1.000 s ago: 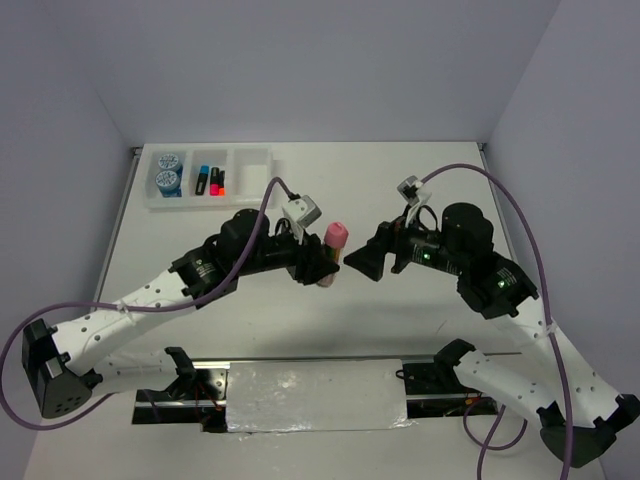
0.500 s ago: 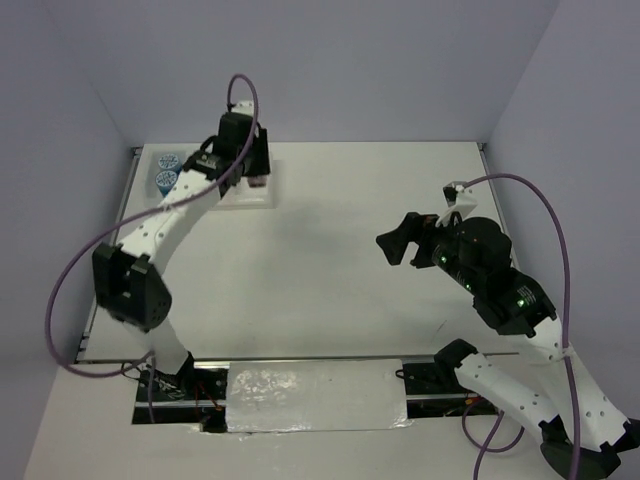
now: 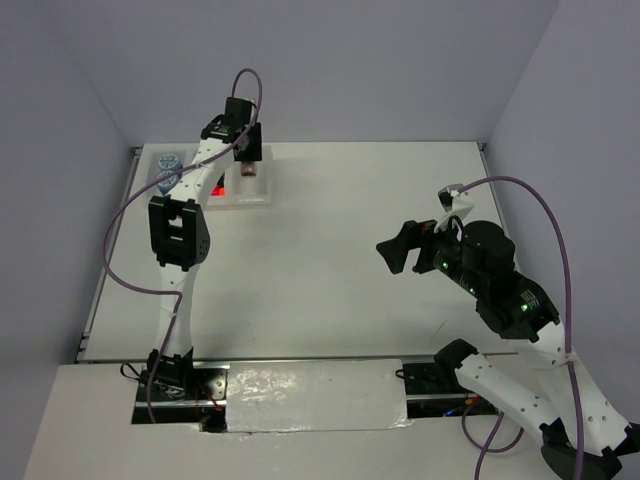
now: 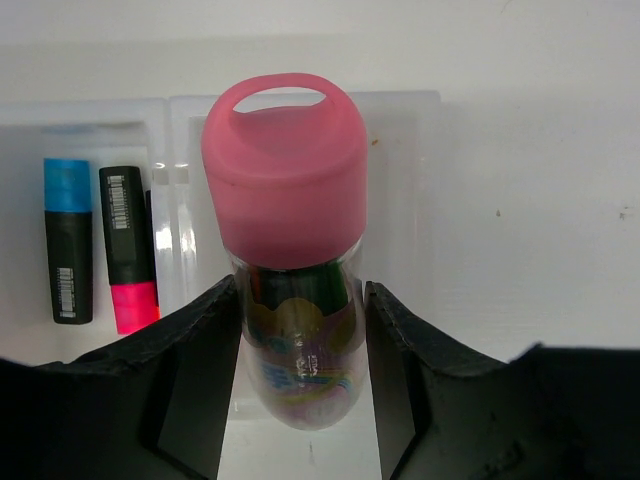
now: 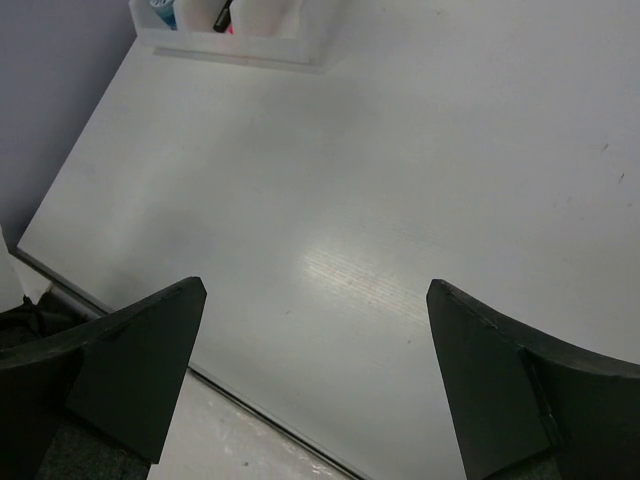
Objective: Sort the stationery into containers
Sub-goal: Place the stationery in the storage box.
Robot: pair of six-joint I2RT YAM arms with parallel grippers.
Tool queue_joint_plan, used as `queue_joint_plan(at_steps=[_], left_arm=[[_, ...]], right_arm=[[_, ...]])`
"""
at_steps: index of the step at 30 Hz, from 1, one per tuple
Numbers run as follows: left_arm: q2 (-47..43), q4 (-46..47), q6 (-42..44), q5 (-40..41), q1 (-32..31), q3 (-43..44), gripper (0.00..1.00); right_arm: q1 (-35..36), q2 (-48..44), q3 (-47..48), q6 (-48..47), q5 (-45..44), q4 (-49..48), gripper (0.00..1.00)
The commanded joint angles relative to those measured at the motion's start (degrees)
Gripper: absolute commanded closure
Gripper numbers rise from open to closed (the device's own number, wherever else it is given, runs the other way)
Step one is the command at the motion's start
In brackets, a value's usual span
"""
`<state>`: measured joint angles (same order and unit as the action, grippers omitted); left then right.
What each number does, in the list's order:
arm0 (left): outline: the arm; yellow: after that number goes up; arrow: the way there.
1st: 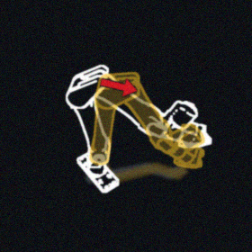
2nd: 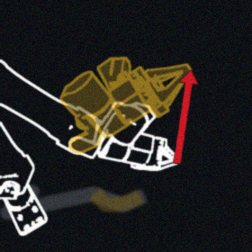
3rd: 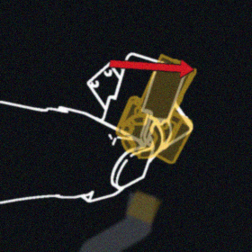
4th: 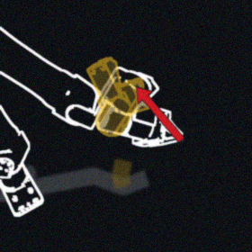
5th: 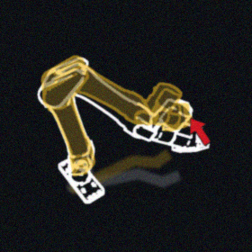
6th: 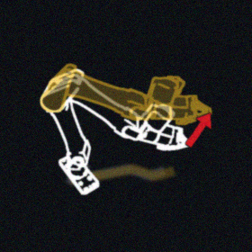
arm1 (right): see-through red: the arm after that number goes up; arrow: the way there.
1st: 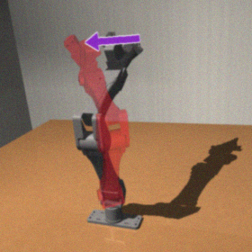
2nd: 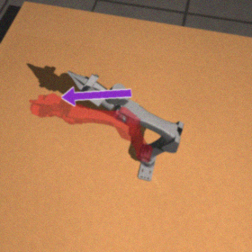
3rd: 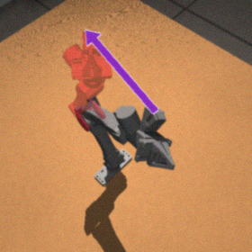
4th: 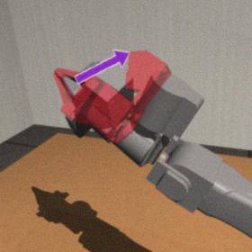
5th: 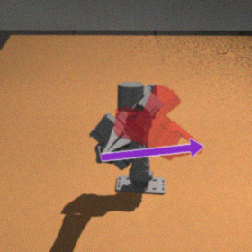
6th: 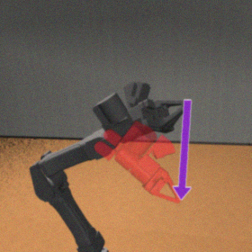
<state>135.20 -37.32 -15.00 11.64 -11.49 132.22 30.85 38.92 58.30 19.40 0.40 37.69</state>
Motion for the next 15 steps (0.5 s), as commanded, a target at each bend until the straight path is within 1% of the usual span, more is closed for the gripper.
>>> queue_joint_plan(at_steps=[1,4,6,7,9,12,15], left_arm=[[-1.4,6.6,3.0,-2.8,0.1,-0.4,1.00],[0.7,6.1,4.5,-2.1,0.1,1.1,0.99],[0.9,6.6,5.1,-1.9,0.1,0.6,0.99],[0.4,7.6,5.2,-2.0,0.1,-1.6,0.96],[0.0,9.6,5.6,-2.3,0.1,-3.4,0.93],[1.2,9.0,5.5,-2.4,0.1,-3.1,0.91],[1.6,9.6,5.2,-2.0,0.1,-3.5,0.87]], right_arm=[[-0.3,0.3,-0.1,-1.8,2.5,-2.2,0.00],[-0.3,0.2,0.1,-1.9,3.2,-2.4,0.00],[-0.3,0.0,0.1,-2.0,3.4,-2.4,0.00],[-0.4,0.0,0.1,-2.1,3.5,-2.7,0.00],[-0.3,0.2,0.4,-2.3,3.8,-2.8,0.00],[-0.4,0.7,0.6,-2.4,3.8,-2.6,0.00],[-0.4,0.9,0.5,-2.5,3.8,-2.5,0.00]])
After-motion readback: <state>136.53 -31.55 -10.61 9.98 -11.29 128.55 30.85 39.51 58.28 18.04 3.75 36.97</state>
